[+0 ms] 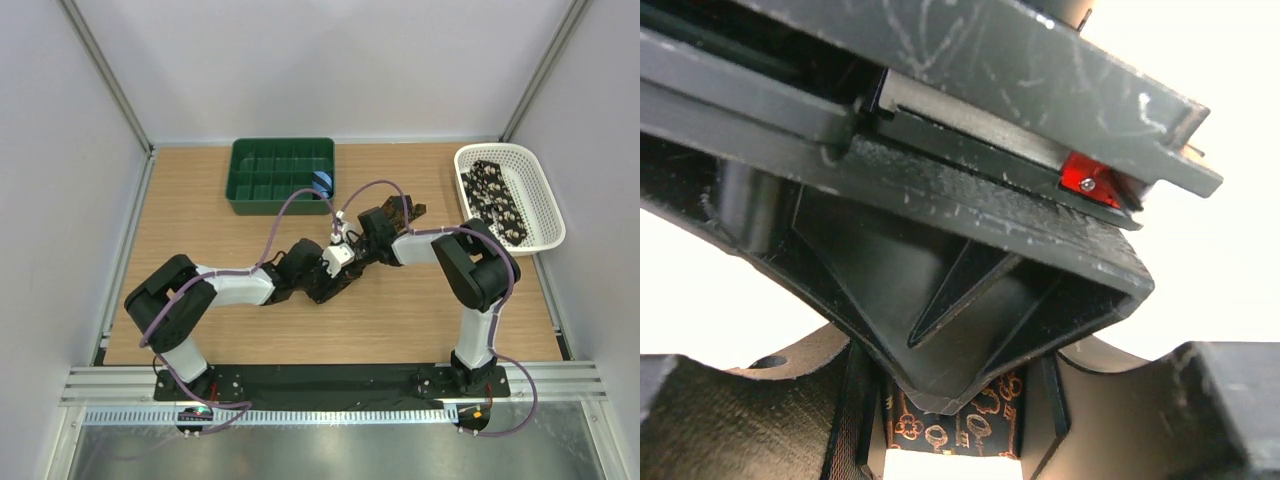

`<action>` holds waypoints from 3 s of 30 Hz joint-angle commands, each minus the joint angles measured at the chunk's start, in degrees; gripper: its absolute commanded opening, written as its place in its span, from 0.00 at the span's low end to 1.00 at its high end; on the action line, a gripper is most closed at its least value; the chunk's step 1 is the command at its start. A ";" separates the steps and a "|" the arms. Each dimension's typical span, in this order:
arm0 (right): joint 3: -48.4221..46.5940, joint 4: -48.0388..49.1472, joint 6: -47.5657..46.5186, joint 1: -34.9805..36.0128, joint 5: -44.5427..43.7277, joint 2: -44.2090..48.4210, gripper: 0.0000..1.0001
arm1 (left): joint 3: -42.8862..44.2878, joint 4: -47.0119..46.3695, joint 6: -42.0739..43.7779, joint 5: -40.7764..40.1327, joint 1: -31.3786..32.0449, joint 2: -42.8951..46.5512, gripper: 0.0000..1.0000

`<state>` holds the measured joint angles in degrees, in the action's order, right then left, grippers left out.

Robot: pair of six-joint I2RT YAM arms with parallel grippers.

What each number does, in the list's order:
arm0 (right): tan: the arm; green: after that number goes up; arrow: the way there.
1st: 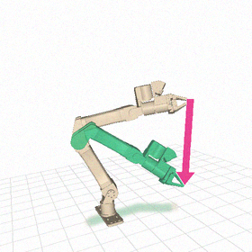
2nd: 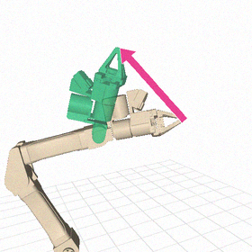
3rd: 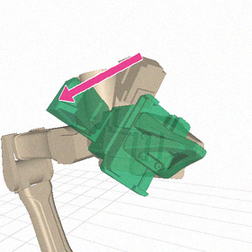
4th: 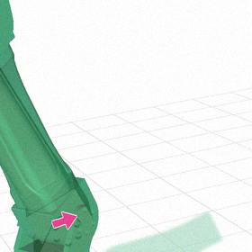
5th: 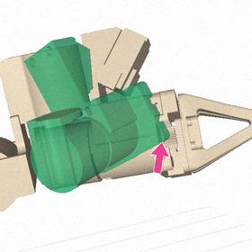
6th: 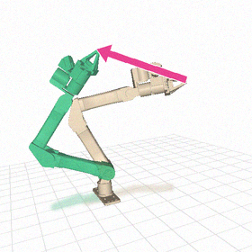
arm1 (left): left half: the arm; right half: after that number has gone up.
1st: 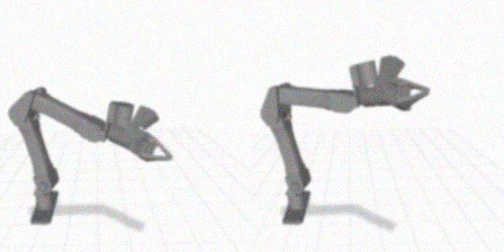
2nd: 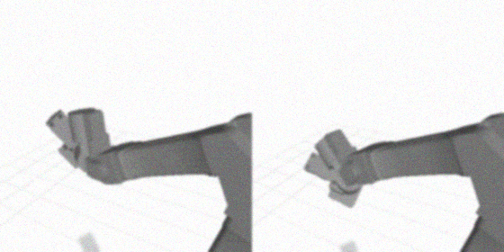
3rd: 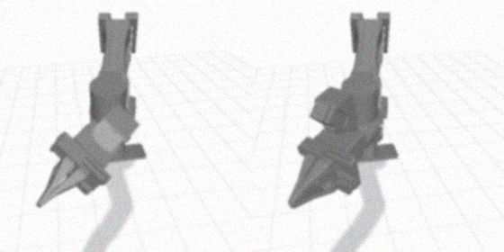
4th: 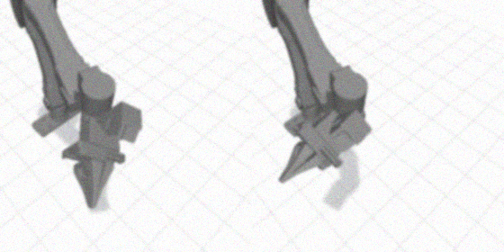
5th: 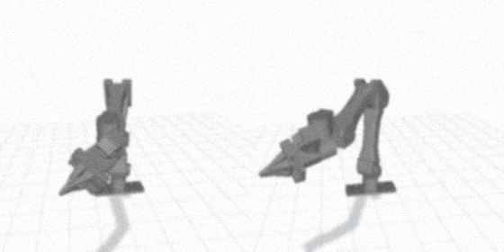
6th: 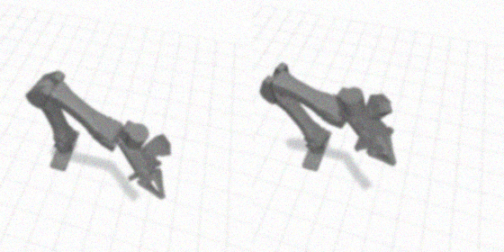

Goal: Roll the ties
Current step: Roll the tie

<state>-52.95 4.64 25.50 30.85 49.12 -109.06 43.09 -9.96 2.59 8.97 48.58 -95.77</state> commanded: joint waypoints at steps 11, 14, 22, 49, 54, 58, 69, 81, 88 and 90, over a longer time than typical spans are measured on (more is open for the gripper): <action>2.94 2.47 -2.30 -1.85 0.96 -6.08 0.24 | -2.13 1.43 -0.74 0.79 0.47 2.33 0.63; 3.38 3.44 -1.77 -1.85 1.41 -6.08 0.23 | -2.66 0.38 -0.57 0.61 0.38 3.30 0.65; 3.47 3.53 -2.12 -2.11 1.50 -6.08 0.21 | -5.91 1.77 -4.16 -8.00 0.47 13.48 0.71; 3.73 2.83 -3.17 -2.02 0.36 -5.47 0.16 | -8.65 6.44 -11.12 -12.42 0.29 30.83 1.00; 4.52 3.44 -3.17 -2.02 0.01 -4.85 0.16 | -7.94 3.19 -9.19 -13.55 0.29 27.04 1.00; 4.70 3.44 -3.35 -1.94 -0.34 -4.68 0.15 | -3.99 6.35 -6.72 -6.54 0.29 20.03 1.00; 4.43 2.91 -3.79 -2.02 -0.43 -4.85 0.16 | 3.14 9.78 0.40 -5.28 0.73 7.44 0.93; 4.43 3.18 -3.70 -1.94 -0.26 -4.85 0.15 | 6.21 9.69 0.93 -0.45 0.82 -0.11 0.76; 4.34 3.00 -3.61 -1.94 -0.34 -4.50 0.24 | 6.57 9.78 0.75 0.17 0.82 -1.62 0.54; 4.26 3.53 -2.91 -1.94 -0.08 -4.32 0.25 | 6.48 9.78 0.49 0.08 0.82 -1.97 0.50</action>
<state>-50.39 11.20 25.80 28.75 55.86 -112.86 48.40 -0.01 3.01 8.32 49.39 -96.64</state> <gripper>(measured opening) 0.264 0.522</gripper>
